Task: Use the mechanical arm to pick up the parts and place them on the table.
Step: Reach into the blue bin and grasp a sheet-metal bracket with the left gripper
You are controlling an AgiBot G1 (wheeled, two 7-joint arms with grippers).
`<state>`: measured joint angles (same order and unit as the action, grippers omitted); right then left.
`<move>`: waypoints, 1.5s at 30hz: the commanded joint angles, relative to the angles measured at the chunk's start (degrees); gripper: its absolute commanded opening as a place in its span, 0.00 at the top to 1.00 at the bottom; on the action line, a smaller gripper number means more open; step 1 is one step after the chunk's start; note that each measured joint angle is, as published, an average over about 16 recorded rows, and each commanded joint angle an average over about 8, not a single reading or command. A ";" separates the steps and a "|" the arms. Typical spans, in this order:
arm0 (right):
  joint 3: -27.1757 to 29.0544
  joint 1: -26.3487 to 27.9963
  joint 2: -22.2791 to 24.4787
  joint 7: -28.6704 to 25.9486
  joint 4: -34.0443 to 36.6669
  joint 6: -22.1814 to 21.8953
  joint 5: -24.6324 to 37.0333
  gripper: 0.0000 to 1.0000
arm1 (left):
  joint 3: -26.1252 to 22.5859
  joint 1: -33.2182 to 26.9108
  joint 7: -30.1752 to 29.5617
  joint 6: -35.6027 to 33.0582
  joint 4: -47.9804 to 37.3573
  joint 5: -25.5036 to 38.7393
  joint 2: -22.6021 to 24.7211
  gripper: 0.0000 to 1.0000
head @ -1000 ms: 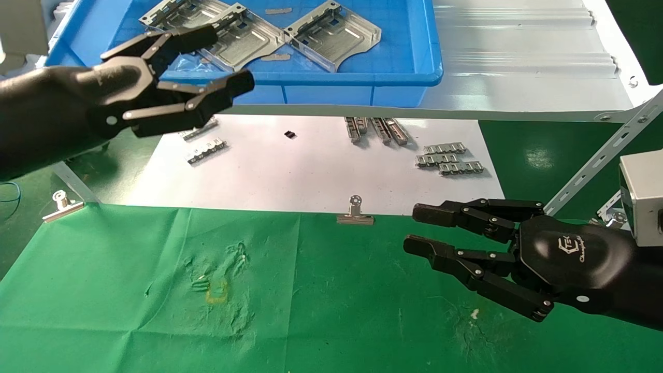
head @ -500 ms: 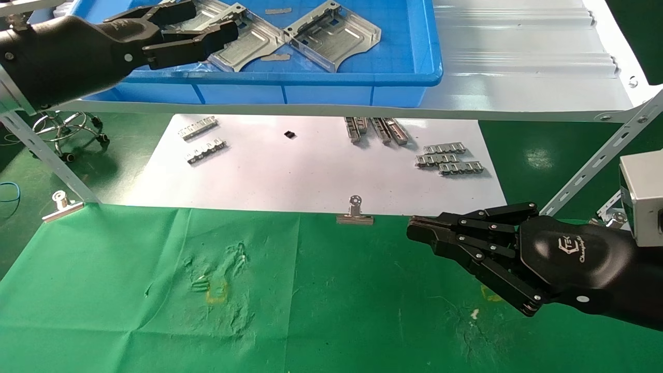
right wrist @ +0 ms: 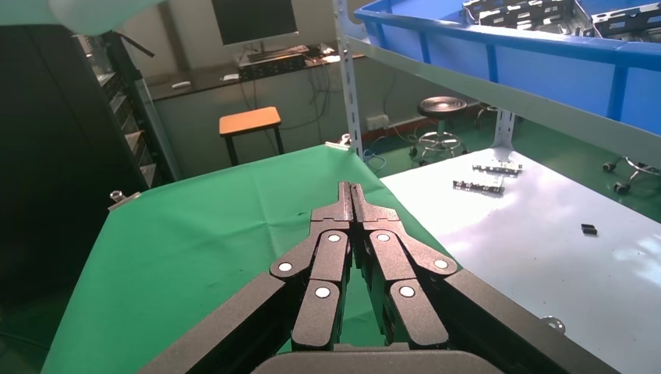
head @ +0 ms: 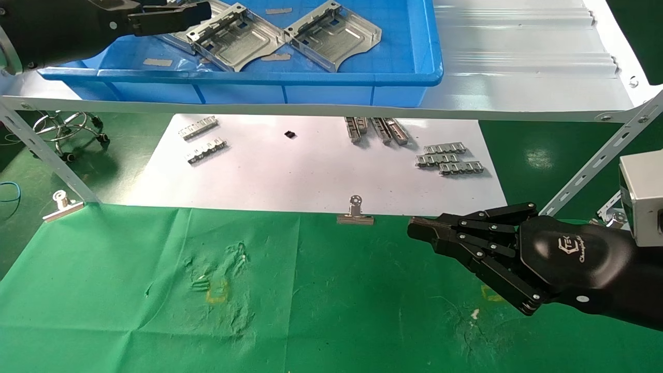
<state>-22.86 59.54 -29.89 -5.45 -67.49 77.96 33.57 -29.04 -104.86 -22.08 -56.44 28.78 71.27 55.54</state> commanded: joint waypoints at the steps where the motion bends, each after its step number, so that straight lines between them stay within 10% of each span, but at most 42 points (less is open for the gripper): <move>1: 0.00 0.00 0.00 0.00 0.00 0.00 0.00 1.00 | -0.60 -1.83 -0.49 0.00 -2.64 0.99 0.63 0.00; 12: 0.00 0.00 0.00 0.00 0.00 0.00 0.00 1.00 | -2.51 -7.76 2.17 3.60 -14.11 4.70 4.60 0.05; 22: 0.00 0.00 0.00 0.00 0.00 0.00 0.00 1.00 | -2.44 -9.51 8.45 7.45 -20.44 5.16 7.39 0.98; 45: 0.00 0.00 0.00 0.00 0.00 0.00 0.00 1.00 | -0.80 -10.18 18.64 11.76 -26.33 3.17 9.69 1.00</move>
<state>-22.86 59.54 -29.89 -5.45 -67.49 77.96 33.57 -29.87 -115.05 -3.44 -44.64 2.58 74.47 65.22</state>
